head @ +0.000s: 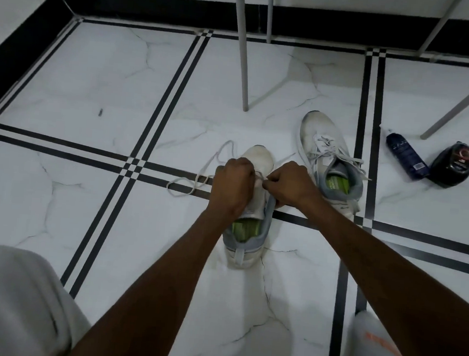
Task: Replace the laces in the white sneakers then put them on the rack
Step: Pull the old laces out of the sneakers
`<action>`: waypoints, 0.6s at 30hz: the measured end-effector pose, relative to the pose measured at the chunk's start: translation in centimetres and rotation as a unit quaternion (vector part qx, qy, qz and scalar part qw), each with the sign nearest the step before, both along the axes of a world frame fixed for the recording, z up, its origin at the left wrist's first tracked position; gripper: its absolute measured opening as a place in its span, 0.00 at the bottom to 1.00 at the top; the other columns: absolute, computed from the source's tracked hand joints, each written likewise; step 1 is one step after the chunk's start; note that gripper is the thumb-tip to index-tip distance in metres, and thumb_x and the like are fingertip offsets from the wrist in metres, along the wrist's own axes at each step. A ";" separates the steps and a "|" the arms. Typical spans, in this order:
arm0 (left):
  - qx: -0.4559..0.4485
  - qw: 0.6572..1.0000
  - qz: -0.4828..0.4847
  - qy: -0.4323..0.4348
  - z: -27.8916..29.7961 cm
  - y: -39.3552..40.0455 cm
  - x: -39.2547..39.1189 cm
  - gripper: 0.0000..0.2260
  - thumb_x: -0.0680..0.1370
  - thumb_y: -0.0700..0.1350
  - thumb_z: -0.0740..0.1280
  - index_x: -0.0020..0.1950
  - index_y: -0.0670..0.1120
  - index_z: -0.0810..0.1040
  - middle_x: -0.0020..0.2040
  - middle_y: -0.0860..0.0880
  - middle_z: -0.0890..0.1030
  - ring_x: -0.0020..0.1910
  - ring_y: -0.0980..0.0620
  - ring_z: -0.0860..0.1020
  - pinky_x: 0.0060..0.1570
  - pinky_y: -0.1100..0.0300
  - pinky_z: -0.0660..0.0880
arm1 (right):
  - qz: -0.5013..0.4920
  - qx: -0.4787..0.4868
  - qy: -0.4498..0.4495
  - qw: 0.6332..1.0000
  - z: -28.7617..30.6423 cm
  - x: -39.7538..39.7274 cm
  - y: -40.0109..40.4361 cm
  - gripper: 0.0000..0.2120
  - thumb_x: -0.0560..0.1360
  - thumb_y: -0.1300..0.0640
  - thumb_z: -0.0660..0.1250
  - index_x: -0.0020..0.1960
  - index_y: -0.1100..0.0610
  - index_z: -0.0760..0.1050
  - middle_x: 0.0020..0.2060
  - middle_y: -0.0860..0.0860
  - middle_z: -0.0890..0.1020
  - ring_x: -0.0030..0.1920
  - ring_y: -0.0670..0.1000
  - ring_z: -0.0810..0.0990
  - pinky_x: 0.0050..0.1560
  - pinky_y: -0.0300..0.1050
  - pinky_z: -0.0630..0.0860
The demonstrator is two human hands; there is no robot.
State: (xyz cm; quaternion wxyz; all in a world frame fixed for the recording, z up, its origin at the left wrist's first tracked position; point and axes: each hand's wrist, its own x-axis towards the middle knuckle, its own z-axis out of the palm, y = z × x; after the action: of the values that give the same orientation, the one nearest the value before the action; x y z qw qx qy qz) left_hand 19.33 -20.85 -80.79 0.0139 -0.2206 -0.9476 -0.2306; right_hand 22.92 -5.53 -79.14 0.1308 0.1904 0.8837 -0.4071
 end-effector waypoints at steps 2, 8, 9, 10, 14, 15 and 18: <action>0.136 0.971 0.187 0.056 0.9 -2.0 -1.9 0.05 0.79 0.39 0.64 0.46 0.40 0.79 0.45 0.43 0.81 0.43 0.43 0.81 0.45 0.49 0.77 | 0.005 0.023 -0.004 1.000 -0.2 0.1 0.2 0.13 0.69 0.57 0.69 0.29 0.63 0.78 0.32 0.61 0.83 0.37 0.61 0.84 0.42 0.58 0.83; 0.188 0.946 0.262 -0.038 1.6 -5.1 -4.2 0.25 0.75 0.51 0.74 0.65 0.37 0.75 0.62 0.39 0.74 0.60 0.41 0.76 0.61 0.49 0.74 | 0.007 0.029 -0.008 1.000 0.1 -0.2 0.4 0.11 0.70 0.54 0.69 0.35 0.60 0.84 0.30 0.56 0.84 0.32 0.54 0.84 0.40 0.52 0.84; 0.187 0.950 0.243 -0.052 1.2 -4.0 -3.1 0.30 0.74 0.54 0.75 0.68 0.38 0.72 0.64 0.39 0.72 0.62 0.41 0.74 0.62 0.49 0.74 | 0.014 0.042 -0.004 0.999 0.2 -0.4 0.2 0.10 0.70 0.54 0.70 0.36 0.59 0.84 0.31 0.55 0.85 0.32 0.52 0.84 0.41 0.51 0.84; 0.189 0.954 0.228 -0.057 1.1 -3.0 -1.8 0.30 0.74 0.56 0.75 0.68 0.40 0.72 0.63 0.41 0.72 0.60 0.42 0.75 0.60 0.49 0.76 | 0.020 0.063 0.006 0.998 0.1 -0.5 0.1 0.09 0.69 0.53 0.70 0.38 0.58 0.85 0.33 0.54 0.86 0.35 0.52 0.85 0.43 0.50 0.84; 0.134 0.974 0.134 -0.123 -0.3 -1.5 1.5 0.15 0.74 0.53 0.74 0.51 0.44 0.80 0.46 0.48 0.81 0.46 0.49 0.81 0.47 0.56 0.77 | 0.043 0.087 0.069 0.993 -0.3 -0.9 -1.2 0.17 0.73 0.55 0.72 0.61 0.57 0.80 0.58 0.57 0.79 0.57 0.56 0.79 0.57 0.49 0.77; 0.128 0.977 0.115 -0.122 -0.7 -1.4 2.0 0.12 0.73 0.50 0.75 0.49 0.43 0.81 0.44 0.46 0.82 0.44 0.48 0.81 0.47 0.53 0.78 | 0.053 0.082 0.080 0.992 -0.4 -1.2 -1.6 0.18 0.74 0.56 0.71 0.64 0.56 0.78 0.60 0.57 0.76 0.59 0.56 0.78 0.59 0.49 0.76; 0.151 0.980 0.088 -0.094 -0.9 -1.6 2.6 0.05 0.75 0.39 0.70 0.48 0.40 0.83 0.43 0.41 0.83 0.43 0.45 0.79 0.47 0.49 0.75 | 0.072 0.107 0.078 0.989 -1.0 -2.2 -2.3 0.16 0.77 0.55 0.70 0.64 0.54 0.79 0.63 0.57 0.72 0.63 0.56 0.75 0.62 0.50 0.74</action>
State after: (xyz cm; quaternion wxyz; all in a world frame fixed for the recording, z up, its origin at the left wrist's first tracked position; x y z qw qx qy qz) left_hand 21.98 -22.42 -81.69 -0.0216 -0.1089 -0.9146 -0.3887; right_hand 20.76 -7.87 -80.11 0.0693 0.1067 0.9409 -0.3138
